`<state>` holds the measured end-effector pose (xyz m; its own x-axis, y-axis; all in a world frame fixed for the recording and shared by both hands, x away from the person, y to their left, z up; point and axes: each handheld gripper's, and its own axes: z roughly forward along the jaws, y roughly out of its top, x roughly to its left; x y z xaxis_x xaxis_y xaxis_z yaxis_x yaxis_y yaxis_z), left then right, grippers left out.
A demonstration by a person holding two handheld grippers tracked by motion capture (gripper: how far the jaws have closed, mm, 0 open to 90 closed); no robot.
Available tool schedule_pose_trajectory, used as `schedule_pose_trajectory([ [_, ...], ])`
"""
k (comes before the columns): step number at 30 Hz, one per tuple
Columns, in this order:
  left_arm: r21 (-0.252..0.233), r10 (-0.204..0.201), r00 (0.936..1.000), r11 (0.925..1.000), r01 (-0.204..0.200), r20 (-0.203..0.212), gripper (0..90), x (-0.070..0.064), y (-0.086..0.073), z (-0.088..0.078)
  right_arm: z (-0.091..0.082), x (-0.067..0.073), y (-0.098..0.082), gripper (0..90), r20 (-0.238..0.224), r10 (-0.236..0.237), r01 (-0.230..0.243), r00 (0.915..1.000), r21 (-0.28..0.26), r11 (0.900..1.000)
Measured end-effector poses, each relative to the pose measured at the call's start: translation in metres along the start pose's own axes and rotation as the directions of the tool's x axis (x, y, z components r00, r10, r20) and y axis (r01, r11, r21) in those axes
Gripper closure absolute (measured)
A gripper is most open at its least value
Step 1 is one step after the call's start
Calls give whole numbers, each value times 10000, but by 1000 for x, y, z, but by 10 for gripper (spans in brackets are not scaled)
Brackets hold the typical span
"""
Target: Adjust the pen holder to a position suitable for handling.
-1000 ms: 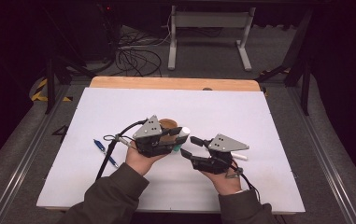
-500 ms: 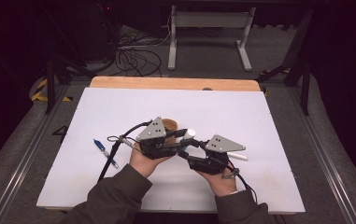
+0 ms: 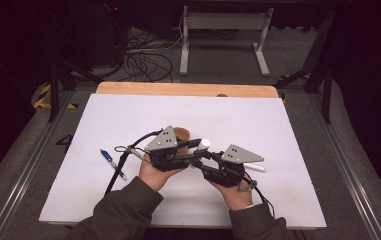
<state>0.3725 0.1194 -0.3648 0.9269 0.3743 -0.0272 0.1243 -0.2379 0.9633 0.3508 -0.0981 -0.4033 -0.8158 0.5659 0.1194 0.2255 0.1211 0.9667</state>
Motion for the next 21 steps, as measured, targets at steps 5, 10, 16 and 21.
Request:
schedule_pose_trajectory([
  [5,6,92,10000,10000,-92,8,646,0,0,0,0,-1,-1,619,-25,107,-107,9999,-25,9999],
  [10,91,186,9998,9998,-186,20,634,0,-1,-1,0,-5,-3,660,-90,419,-419,9991,24,9991],
  [16,263,136,9998,9996,-131,-159,564,0,-4,-3,1,-5,-4,662,203,379,-386,9991,340,9987],
  [21,508,155,9992,9986,-136,-376,540,2,-10,-9,-1,-7,-4,663,459,294,-311,9985,367,9988],
])
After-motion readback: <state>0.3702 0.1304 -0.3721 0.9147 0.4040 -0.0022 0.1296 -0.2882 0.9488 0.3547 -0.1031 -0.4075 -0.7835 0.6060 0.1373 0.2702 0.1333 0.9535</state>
